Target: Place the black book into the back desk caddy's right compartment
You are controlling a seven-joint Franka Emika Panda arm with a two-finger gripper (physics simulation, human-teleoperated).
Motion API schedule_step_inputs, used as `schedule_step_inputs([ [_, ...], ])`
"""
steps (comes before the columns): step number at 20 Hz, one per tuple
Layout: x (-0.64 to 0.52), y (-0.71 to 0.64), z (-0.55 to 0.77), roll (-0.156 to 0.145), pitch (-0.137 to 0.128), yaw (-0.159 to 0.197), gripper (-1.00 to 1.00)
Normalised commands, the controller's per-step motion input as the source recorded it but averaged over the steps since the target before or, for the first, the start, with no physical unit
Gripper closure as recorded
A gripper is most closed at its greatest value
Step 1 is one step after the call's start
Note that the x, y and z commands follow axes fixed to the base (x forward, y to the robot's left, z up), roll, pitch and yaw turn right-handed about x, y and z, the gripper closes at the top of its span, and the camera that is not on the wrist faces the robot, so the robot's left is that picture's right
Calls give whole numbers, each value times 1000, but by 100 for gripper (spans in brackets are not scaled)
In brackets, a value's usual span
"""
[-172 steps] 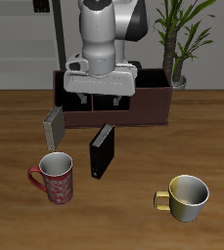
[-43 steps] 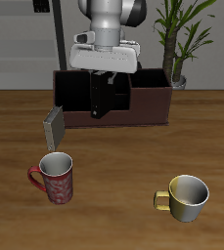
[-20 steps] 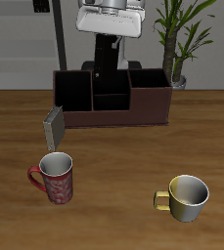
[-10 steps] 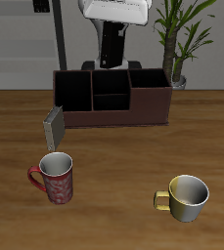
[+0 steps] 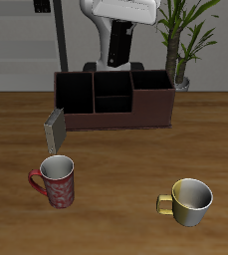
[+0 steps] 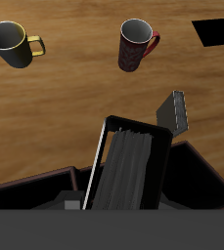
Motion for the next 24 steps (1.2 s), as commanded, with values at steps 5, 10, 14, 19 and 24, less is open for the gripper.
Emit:
schedule_step_inputs([
  [5,-241,249,-9,29,1,-17,100],
  [10,-263,318,45,38,-25,-18,100],
  [14,-111,196,1,26,18,-17,100],
  [19,30,57,92,-65,-12,-80,100],
  [24,42,119,-41,-66,31,-75,100],
])
